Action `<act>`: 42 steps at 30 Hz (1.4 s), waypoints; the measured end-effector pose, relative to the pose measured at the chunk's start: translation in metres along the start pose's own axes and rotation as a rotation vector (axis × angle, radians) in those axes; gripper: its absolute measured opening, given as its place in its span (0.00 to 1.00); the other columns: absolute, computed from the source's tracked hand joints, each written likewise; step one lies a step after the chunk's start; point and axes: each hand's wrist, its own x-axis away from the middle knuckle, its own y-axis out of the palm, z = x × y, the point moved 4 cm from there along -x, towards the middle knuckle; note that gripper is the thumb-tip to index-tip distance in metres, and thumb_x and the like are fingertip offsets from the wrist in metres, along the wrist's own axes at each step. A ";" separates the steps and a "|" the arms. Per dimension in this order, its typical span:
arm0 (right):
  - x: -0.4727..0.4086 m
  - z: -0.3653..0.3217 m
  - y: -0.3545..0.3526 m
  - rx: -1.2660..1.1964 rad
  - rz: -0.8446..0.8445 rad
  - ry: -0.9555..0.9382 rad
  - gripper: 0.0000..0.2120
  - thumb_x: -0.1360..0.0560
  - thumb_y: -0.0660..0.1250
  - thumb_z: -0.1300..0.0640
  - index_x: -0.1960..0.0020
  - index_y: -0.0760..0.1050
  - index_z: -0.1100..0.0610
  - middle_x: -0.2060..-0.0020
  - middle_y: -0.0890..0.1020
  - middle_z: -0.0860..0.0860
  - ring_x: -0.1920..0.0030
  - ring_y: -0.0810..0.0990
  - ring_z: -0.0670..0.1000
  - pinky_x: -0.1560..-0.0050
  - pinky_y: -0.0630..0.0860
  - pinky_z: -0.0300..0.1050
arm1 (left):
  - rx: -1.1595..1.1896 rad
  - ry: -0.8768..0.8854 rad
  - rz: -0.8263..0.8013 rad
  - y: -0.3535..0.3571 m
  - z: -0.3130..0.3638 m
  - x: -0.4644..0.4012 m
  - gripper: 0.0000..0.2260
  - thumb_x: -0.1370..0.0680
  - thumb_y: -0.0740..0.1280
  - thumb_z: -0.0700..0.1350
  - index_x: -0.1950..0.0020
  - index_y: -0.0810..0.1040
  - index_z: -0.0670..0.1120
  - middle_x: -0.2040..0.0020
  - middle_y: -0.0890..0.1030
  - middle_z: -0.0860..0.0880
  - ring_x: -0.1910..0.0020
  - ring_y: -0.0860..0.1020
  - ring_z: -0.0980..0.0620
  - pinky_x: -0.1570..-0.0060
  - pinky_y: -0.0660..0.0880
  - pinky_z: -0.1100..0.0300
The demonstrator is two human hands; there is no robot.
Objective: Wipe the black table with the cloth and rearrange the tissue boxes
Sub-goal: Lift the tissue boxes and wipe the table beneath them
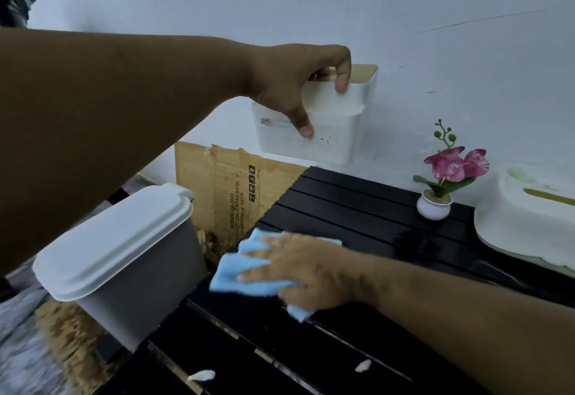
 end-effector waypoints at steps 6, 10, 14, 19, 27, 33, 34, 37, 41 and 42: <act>0.015 0.138 -0.022 0.039 0.071 0.542 0.30 0.25 0.58 0.50 0.24 0.57 0.39 0.29 0.65 0.47 0.32 0.64 0.54 0.33 0.64 0.59 | -0.021 0.008 0.005 -0.002 -0.002 -0.003 0.30 0.37 0.82 0.47 0.43 0.68 0.55 0.42 0.76 0.51 0.45 0.75 0.47 0.57 0.73 0.63; 0.039 0.179 -0.016 0.007 0.081 0.929 0.28 0.22 0.51 0.43 0.23 0.56 0.45 0.23 0.58 0.53 0.27 0.59 0.60 0.28 0.59 0.57 | -0.020 0.005 0.008 -0.002 -0.004 -0.004 0.30 0.36 0.82 0.46 0.42 0.68 0.54 0.42 0.75 0.51 0.45 0.75 0.47 0.57 0.74 0.63; 0.048 0.142 -0.012 0.028 0.066 0.905 0.39 0.33 0.39 0.38 0.24 0.56 0.45 0.24 0.58 0.54 0.28 0.60 0.61 0.30 0.59 0.60 | 0.001 0.000 0.011 0.003 -0.004 -0.001 0.30 0.37 0.82 0.46 0.43 0.68 0.55 0.42 0.75 0.50 0.45 0.75 0.47 0.56 0.75 0.60; 0.091 0.057 0.009 -0.002 0.055 0.708 0.31 0.28 0.45 0.42 0.24 0.51 0.36 0.21 0.50 0.47 0.23 0.50 0.58 0.25 0.48 0.59 | 0.026 -0.024 0.000 0.023 0.000 0.001 0.31 0.38 0.83 0.44 0.43 0.69 0.56 0.43 0.75 0.50 0.45 0.75 0.47 0.53 0.78 0.52; 0.190 -0.044 0.020 -0.118 -0.014 0.651 0.29 0.27 0.47 0.39 0.31 0.37 0.22 0.28 0.30 0.31 0.28 0.24 0.42 0.29 0.29 0.43 | 0.073 -0.084 -0.040 0.083 0.005 -0.015 0.30 0.40 0.82 0.44 0.47 0.68 0.59 0.42 0.75 0.54 0.45 0.74 0.45 0.49 0.76 0.44; 0.193 -0.048 0.018 -0.139 0.014 0.677 0.29 0.29 0.45 0.38 0.31 0.38 0.22 0.30 0.29 0.28 0.30 0.22 0.40 0.26 0.30 0.48 | 0.015 -0.099 -0.031 0.120 0.016 -0.037 0.28 0.39 0.81 0.43 0.47 0.69 0.57 0.43 0.74 0.53 0.43 0.71 0.46 0.42 0.71 0.47; 0.193 -0.048 0.018 -0.145 0.016 0.676 0.30 0.28 0.46 0.39 0.31 0.38 0.22 0.30 0.29 0.28 0.29 0.23 0.41 0.25 0.31 0.49 | 0.016 -0.100 -0.030 0.125 0.016 -0.041 0.28 0.39 0.81 0.42 0.48 0.69 0.57 0.43 0.74 0.53 0.43 0.71 0.46 0.42 0.71 0.46; 0.192 -0.046 0.017 -0.166 0.025 0.674 0.32 0.26 0.53 0.42 0.30 0.39 0.23 0.29 0.31 0.30 0.28 0.24 0.43 0.26 0.30 0.49 | 0.052 -0.104 -0.032 0.143 0.011 -0.052 0.29 0.40 0.81 0.42 0.49 0.68 0.59 0.38 0.74 0.50 0.40 0.72 0.44 0.42 0.72 0.43; 0.192 -0.046 0.015 -0.166 0.055 0.669 0.32 0.28 0.51 0.41 0.30 0.41 0.24 0.28 0.32 0.30 0.27 0.26 0.42 0.27 0.30 0.48 | 0.093 -0.110 -0.008 0.158 0.005 -0.061 0.30 0.40 0.80 0.39 0.50 0.68 0.60 0.33 0.72 0.49 0.36 0.71 0.44 0.42 0.74 0.43; 0.193 -0.047 0.015 -0.170 0.060 0.670 0.31 0.28 0.51 0.41 0.29 0.41 0.24 0.28 0.32 0.31 0.27 0.26 0.42 0.26 0.30 0.48 | 0.104 -0.111 0.008 0.159 0.005 -0.063 0.29 0.40 0.79 0.38 0.50 0.69 0.59 0.32 0.72 0.50 0.36 0.71 0.45 0.41 0.73 0.45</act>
